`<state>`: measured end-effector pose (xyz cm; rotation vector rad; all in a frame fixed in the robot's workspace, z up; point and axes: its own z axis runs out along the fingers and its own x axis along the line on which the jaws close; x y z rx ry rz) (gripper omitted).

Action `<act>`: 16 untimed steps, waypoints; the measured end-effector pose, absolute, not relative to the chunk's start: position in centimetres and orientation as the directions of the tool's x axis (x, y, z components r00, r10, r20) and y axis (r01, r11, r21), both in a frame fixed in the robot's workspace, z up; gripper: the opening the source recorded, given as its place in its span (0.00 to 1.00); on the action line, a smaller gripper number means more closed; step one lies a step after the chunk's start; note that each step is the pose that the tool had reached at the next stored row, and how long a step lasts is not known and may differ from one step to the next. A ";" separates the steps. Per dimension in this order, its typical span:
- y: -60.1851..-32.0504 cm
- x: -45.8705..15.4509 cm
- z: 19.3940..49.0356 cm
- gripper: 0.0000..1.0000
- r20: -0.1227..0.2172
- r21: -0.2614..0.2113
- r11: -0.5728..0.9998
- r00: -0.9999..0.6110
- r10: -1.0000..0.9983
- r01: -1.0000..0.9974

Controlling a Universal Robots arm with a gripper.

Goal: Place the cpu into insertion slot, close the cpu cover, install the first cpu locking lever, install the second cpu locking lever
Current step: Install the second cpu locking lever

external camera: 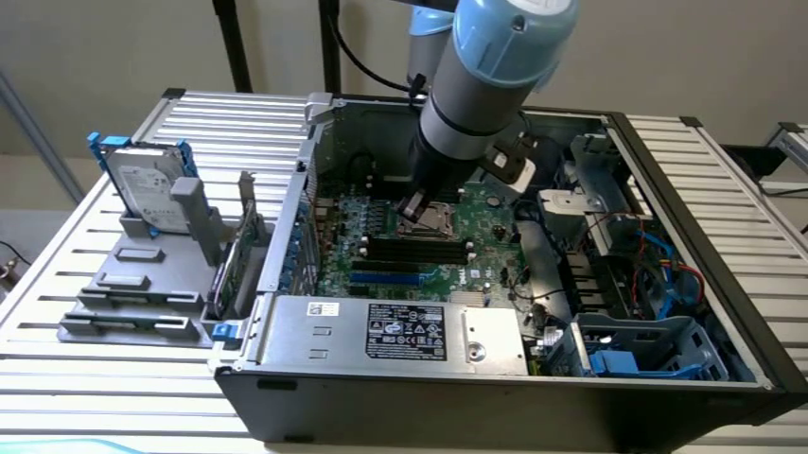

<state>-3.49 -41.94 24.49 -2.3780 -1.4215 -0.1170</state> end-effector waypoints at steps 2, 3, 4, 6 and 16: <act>-42.2 -3.7 24.5 0.11 0.254 -0.268 -0.425 0.489 0.835 0.865; -42.3 -3.8 24.5 0.11 0.254 -0.268 -0.425 0.489 0.835 0.865; -42.3 -3.9 24.5 0.11 0.253 -0.269 -0.425 0.489 0.835 0.864; -42.4 -4.1 24.4 0.11 0.251 -0.273 -0.425 0.491 0.835 0.863; -42.4 -4.9 23.6 0.11 0.243 -0.285 -0.426 0.494 0.835 0.859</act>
